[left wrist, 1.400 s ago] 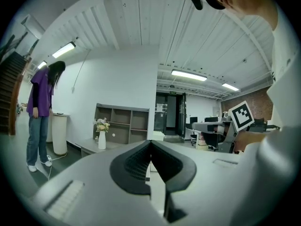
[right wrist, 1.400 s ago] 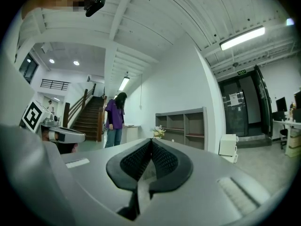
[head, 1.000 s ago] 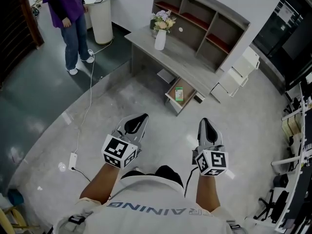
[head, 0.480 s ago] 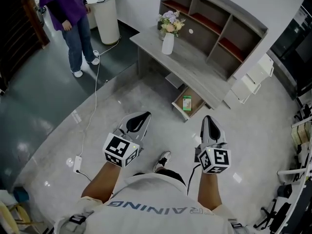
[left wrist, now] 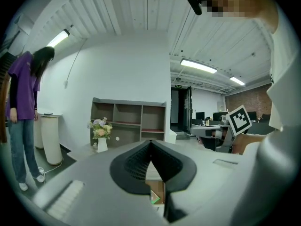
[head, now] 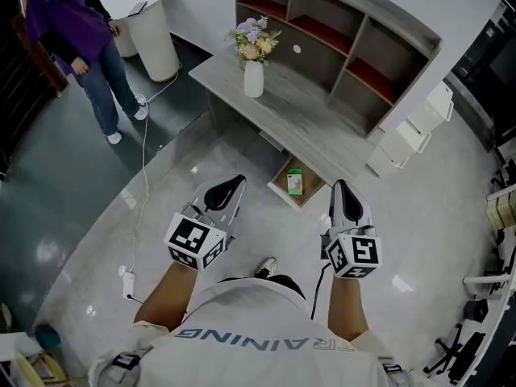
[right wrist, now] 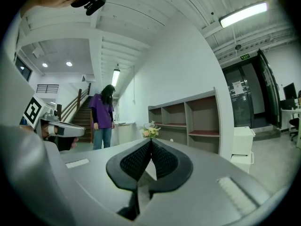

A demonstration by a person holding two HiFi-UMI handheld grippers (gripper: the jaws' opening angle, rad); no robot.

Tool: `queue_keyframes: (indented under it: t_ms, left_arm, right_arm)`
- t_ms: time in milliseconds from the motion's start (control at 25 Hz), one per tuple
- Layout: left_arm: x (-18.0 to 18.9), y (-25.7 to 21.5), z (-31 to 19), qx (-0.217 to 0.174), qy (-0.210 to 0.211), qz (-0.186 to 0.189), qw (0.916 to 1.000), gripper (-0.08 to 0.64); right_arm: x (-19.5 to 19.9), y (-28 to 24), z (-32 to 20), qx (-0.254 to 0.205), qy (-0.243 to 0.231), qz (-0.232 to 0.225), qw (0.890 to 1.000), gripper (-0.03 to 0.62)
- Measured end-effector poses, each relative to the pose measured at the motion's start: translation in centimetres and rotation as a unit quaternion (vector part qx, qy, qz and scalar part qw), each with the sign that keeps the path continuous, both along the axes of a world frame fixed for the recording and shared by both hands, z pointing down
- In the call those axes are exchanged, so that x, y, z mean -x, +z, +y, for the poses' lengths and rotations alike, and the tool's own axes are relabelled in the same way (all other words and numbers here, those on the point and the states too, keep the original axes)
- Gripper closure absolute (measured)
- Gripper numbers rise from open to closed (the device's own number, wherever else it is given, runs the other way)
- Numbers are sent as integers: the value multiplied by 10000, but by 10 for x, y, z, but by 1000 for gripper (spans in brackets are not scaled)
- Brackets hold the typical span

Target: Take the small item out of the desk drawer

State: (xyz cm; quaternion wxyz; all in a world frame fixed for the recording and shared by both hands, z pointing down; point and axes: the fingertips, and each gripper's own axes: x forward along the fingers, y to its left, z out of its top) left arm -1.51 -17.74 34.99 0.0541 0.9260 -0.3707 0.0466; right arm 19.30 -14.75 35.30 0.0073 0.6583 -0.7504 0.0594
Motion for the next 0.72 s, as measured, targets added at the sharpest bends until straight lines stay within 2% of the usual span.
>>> queue_keyframes:
  t_ms: [200, 360, 560, 720]
  left_arm:
    - [-42, 6, -35, 86, 317, -61, 9994, 561]
    - [-61, 17, -61, 191, 670, -96, 9975, 561]
    - [-68, 21, -105, 247, 1255, 21, 9918, 561]
    - [-64, 24, -140, 157, 1793, -61, 9836, 561]
  right_arm:
    - [-43, 13, -23, 148, 360, -82, 9992, 575]
    - [-59, 24, -35, 313, 691, -127, 9970, 575]
    - [-54, 19, -60, 295, 1199, -42, 9923, 575]
    - [-39, 17, -71, 385, 1742, 28, 9839, 575]
